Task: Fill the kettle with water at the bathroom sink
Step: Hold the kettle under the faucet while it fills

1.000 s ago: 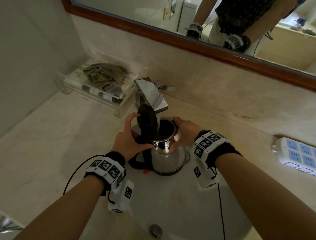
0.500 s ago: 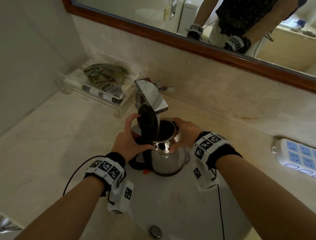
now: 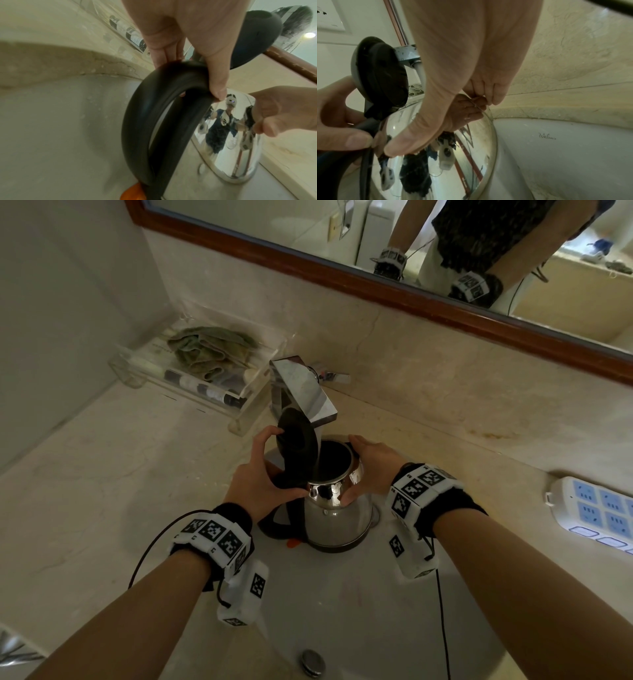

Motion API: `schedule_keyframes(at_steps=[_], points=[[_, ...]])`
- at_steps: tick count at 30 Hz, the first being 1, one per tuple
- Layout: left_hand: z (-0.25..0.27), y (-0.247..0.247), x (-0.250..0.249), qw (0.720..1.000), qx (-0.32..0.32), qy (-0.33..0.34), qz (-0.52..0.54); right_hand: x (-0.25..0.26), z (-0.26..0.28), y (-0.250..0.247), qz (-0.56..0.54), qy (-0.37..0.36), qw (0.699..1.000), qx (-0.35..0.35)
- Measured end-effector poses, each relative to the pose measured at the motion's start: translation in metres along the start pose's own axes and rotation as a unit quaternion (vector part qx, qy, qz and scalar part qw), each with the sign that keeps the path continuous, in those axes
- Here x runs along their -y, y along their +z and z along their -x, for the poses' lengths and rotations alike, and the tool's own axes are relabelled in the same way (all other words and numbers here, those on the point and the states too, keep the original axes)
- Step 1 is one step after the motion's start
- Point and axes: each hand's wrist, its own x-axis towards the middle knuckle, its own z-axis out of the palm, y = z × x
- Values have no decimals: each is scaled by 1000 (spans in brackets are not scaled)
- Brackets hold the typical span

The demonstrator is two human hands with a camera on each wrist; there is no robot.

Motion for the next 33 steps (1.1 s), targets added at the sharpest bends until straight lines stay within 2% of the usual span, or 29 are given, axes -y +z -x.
schedule_keyframes(at_steps=[33], points=[[0, 0, -2, 1000, -1, -9, 5, -1, -1, 0, -4, 7, 1000, 5]])
